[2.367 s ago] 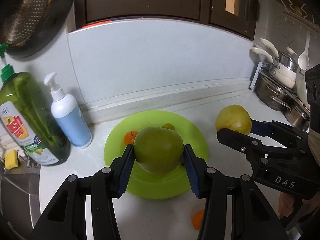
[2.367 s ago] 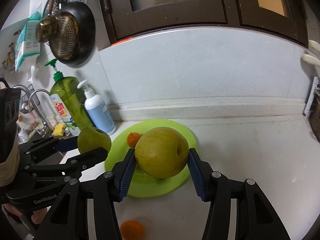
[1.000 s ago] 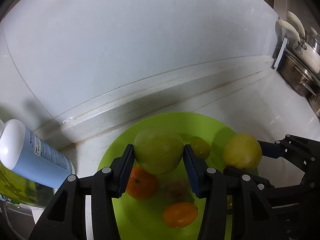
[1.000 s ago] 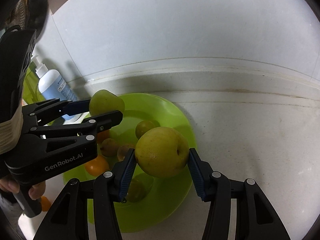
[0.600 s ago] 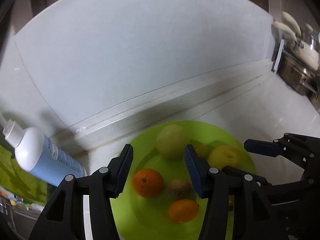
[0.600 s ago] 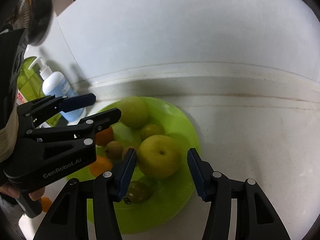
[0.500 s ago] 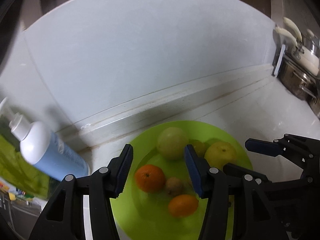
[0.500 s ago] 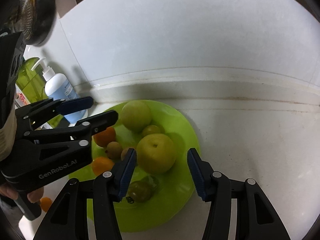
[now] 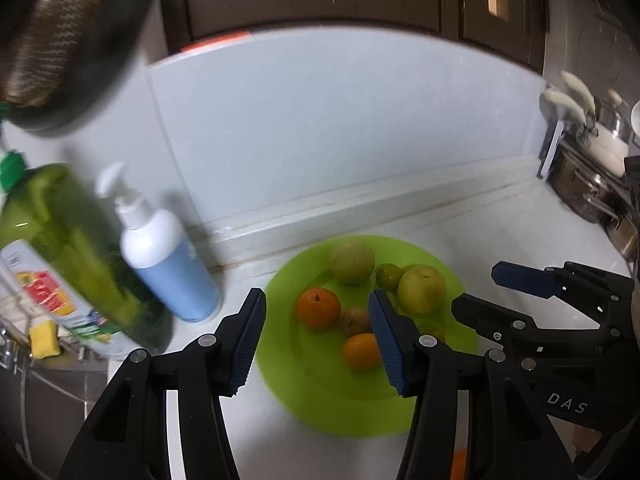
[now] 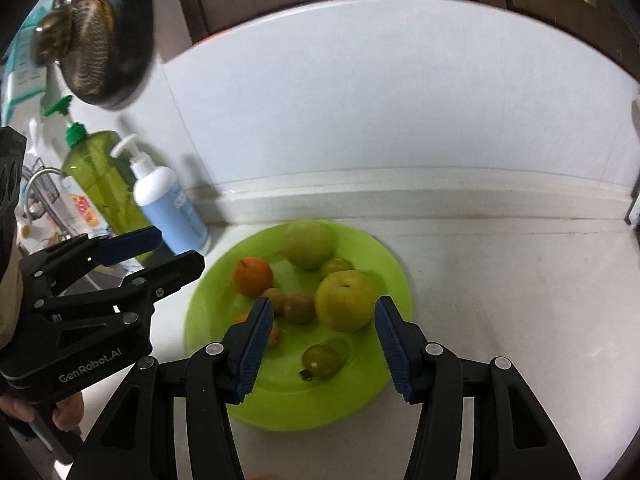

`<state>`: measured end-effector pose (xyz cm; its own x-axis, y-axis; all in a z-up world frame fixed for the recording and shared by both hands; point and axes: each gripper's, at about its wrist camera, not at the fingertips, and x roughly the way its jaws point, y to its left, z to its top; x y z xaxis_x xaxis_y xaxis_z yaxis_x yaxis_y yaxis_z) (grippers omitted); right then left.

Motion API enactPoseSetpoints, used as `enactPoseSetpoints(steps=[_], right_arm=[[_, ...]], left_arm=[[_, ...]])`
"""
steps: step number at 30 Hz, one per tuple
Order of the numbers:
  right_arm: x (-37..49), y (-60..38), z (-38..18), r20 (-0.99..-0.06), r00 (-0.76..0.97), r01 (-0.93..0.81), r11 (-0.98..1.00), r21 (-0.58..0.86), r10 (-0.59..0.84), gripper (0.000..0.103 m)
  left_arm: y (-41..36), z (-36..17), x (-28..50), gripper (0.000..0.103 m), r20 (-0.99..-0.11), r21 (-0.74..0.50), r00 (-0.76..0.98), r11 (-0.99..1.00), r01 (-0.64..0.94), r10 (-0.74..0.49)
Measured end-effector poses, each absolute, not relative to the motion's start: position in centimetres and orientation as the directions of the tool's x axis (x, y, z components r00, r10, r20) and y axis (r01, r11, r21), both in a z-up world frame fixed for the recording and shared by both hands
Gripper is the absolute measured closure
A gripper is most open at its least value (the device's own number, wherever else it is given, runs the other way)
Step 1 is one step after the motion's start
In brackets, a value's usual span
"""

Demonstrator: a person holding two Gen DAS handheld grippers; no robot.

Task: Organize fruits
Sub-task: 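Move both open tools back toward the two remaining oranges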

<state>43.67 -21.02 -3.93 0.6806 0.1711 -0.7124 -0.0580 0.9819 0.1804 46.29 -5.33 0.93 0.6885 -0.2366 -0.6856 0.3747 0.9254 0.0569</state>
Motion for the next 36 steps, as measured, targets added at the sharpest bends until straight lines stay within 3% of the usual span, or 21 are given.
enactPoseSetpoints(steps=[14,17,23,26,36], right_arm=[[37.0,-18.7,0.5,-0.649,0.744,-0.071,0.985,0.160,0.159,0.046],[35.7,-18.2,0.8,-0.647,0.748,-0.065,0.987,0.150,0.148,0.038],[33.4,-17.2,1.1,-0.643,0.754,-0.062,0.990,0.130,0.132,0.038],[32.0,-16.7,1.1,-0.638,0.760,-0.058,0.990,0.125,0.125,0.032],[29.0,-14.7,-0.4,-0.654,0.749,-0.048,0.993,0.108,0.108,0.032]], left_arm=[[-0.9,4.5,38.8,0.037,-0.618,0.037,0.754,0.950,0.310,-0.222],[0.0,4.5,37.3,0.034,-0.612,0.035,0.763,0.957,0.289,-0.208],[1.9,4.3,34.1,0.030,-0.603,0.043,0.779,0.967,0.250,-0.175],[2.7,4.1,32.6,0.027,-0.598,0.042,0.784,0.971,0.236,-0.165],[4.8,2.3,29.3,0.026,-0.595,0.070,0.795,0.978,0.196,-0.117]])
